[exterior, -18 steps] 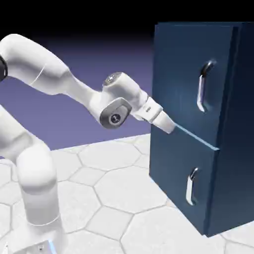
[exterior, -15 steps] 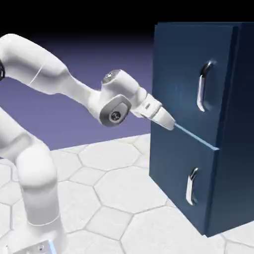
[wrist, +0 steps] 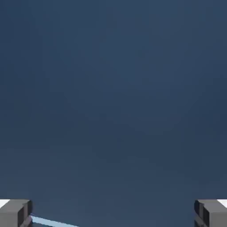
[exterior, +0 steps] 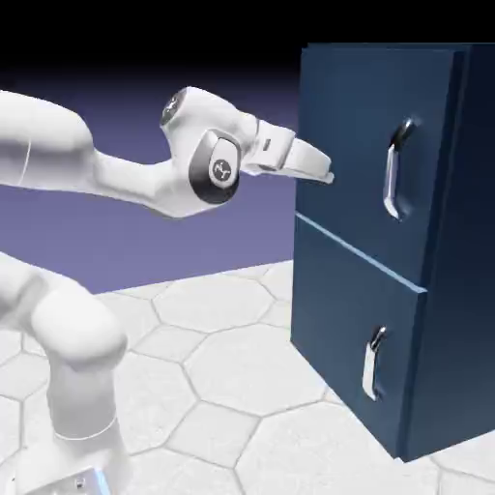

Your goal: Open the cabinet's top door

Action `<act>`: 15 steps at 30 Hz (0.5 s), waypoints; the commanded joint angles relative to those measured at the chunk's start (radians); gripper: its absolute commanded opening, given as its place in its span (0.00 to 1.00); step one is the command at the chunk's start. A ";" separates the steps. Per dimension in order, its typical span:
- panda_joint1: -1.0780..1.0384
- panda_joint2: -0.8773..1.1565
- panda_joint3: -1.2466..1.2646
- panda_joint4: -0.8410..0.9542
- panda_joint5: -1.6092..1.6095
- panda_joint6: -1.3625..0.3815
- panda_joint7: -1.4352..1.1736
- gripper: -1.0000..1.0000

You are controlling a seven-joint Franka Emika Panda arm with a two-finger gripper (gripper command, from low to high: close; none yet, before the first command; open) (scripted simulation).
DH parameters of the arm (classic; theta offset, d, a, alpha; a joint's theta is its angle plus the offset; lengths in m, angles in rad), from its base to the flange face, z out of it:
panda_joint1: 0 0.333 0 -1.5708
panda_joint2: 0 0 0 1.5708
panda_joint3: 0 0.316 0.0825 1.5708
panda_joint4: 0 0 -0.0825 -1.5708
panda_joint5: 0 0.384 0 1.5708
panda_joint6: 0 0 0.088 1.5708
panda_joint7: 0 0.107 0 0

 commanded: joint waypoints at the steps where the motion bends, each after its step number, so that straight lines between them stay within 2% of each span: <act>1: 0.019 -0.017 -0.021 0.006 -0.044 -0.006 0.022 0.50; 15: 0.280 -0.257 -0.317 0.091 -0.652 -0.085 0.335 0.50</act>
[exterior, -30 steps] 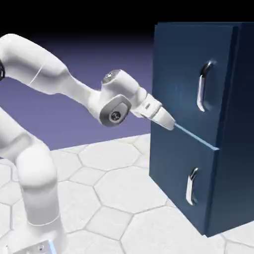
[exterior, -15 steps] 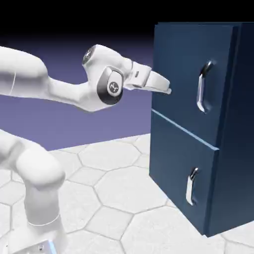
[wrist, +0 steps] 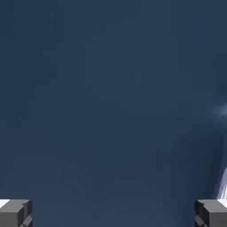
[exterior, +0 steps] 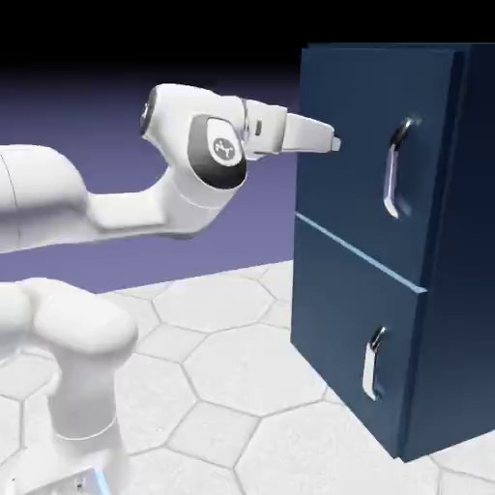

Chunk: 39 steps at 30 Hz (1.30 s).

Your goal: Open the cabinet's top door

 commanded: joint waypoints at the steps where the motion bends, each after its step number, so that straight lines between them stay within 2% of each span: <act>1: 0.019 -0.017 -0.021 0.006 -0.044 -0.006 0.022 0.50; 16: 0.299 -0.274 -0.338 0.097 -0.696 -0.091 0.357 0.50; 23: 0.480 -0.262 -0.400 0.221 -0.809 -0.140 0.404 0.50; 24: 0.480 -0.262 -0.400 0.221 -0.809 -0.140 0.404 0.00; 32: 0.262 -0.309 -0.226 -0.033 -0.804 -0.368 0.543 0.00; 39: 0.087 -0.361 0.023 -0.244 -0.655 -0.592 0.631 0.00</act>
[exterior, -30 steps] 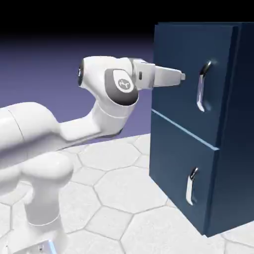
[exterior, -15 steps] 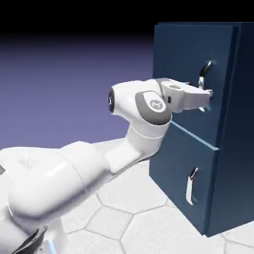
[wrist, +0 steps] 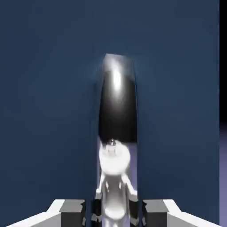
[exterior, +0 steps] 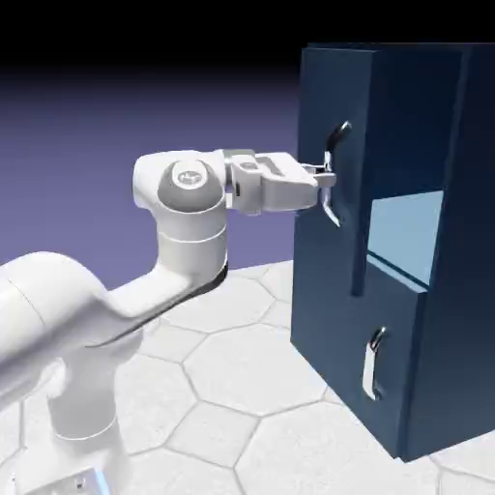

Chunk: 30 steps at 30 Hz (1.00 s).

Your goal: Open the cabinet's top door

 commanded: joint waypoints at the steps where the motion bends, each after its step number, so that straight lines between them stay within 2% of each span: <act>1: -0.015 -0.007 0.036 -0.021 0.027 -0.028 0.009 0.00; 8: -0.067 -0.037 0.290 -0.117 0.233 -0.202 0.055 0.00; 16: -0.066 -0.014 0.580 -0.148 0.483 -0.381 0.110 0.00; 30: -0.103 0.242 1.087 -0.013 0.942 -0.718 0.255 0.00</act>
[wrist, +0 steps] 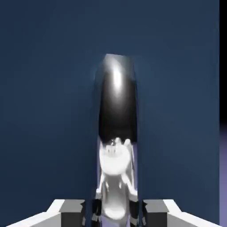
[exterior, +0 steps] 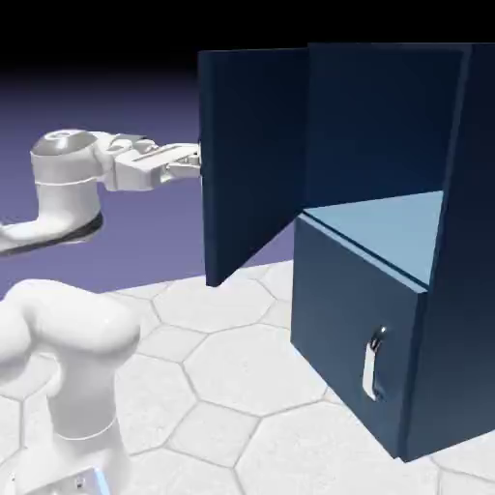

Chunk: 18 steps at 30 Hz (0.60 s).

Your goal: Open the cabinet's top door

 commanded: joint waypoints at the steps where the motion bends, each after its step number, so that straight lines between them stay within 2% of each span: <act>1: -0.013 0.029 0.036 0.022 0.033 -0.028 0.013 0.00; 8: -0.169 0.248 0.290 0.225 0.236 -0.233 0.100 0.00; 18: -0.519 0.498 0.635 0.573 0.406 -0.517 0.193 0.00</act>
